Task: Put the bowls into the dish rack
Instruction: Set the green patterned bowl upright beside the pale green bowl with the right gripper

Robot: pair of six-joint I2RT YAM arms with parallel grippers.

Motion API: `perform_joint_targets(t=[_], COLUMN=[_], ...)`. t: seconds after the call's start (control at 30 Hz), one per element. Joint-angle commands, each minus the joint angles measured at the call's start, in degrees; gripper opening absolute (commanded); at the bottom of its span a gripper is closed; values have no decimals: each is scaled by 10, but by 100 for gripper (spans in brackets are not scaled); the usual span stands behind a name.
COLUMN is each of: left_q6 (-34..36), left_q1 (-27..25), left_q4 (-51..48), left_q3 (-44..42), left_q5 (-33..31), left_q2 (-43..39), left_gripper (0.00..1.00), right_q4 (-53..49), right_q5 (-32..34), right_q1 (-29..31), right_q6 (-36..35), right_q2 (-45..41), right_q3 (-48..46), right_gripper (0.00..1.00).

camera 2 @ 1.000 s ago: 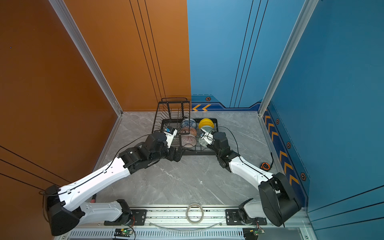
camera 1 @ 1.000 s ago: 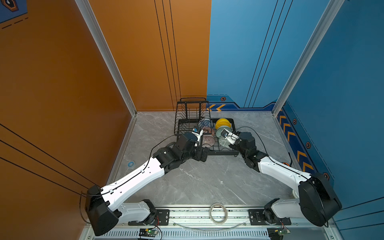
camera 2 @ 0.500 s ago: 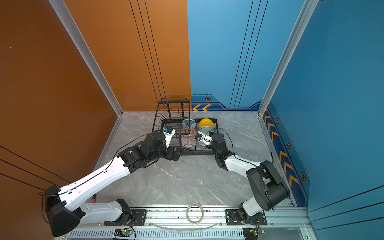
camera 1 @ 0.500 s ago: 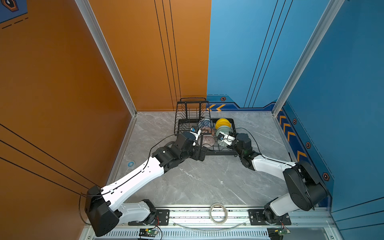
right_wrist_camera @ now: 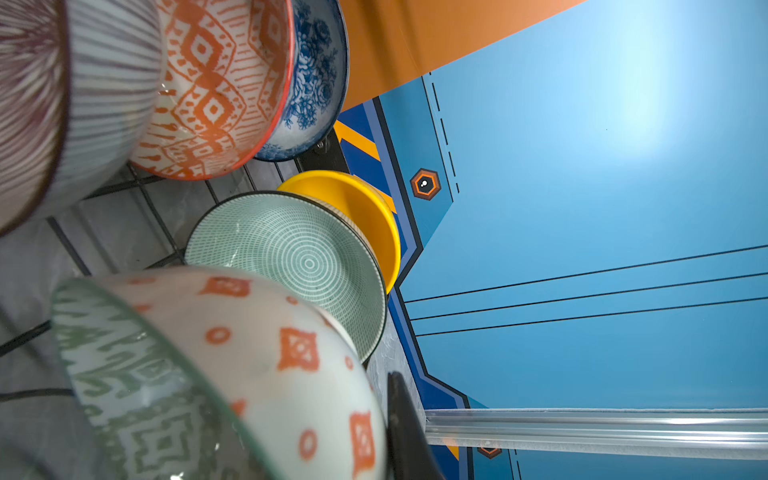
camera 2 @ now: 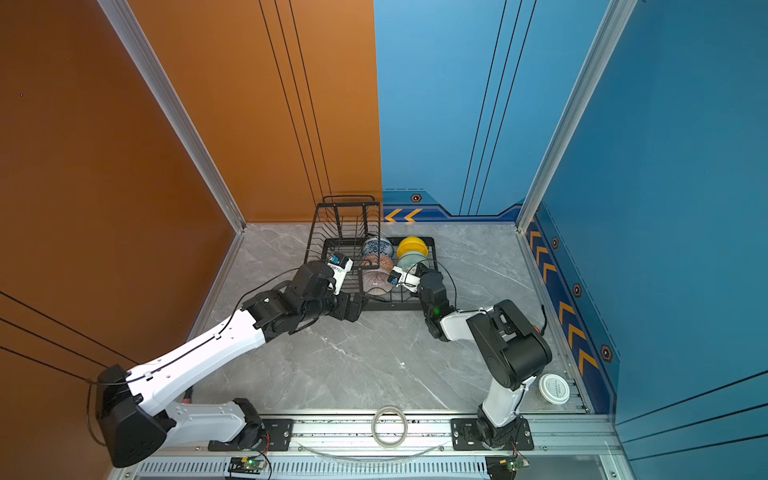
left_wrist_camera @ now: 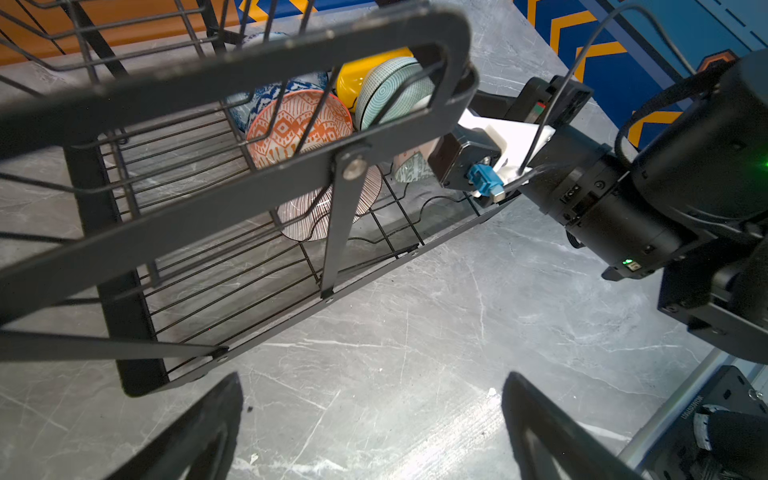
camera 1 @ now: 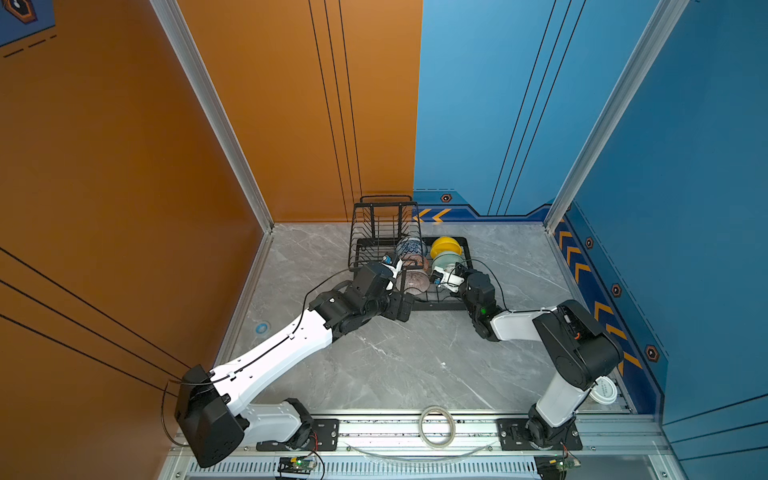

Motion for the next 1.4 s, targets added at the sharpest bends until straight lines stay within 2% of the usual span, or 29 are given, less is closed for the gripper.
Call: perform_joint_targets(t=[0.0,0.4,0.77,1.37], left_q6=[-4,-3,0,2], left_q1=[8,12,19,25], left_q4=[-7,-7,-7,-6], left_q3=[9,14,10,1], left_q5=[11,18,24,28], left_q2=[6,13,8,-5], left_gripper=[98,98,98,98], right_q4=[71,56,-80,-195], right_q5=[12,-4,-50,-70], right_q1=[3,10,5,-7], right_q6=[-10,-1,29,19], right_q2=[6,37,-4,-44], right_q3=[3,-2,-3,0], right_gripper=[0,0,0,0])
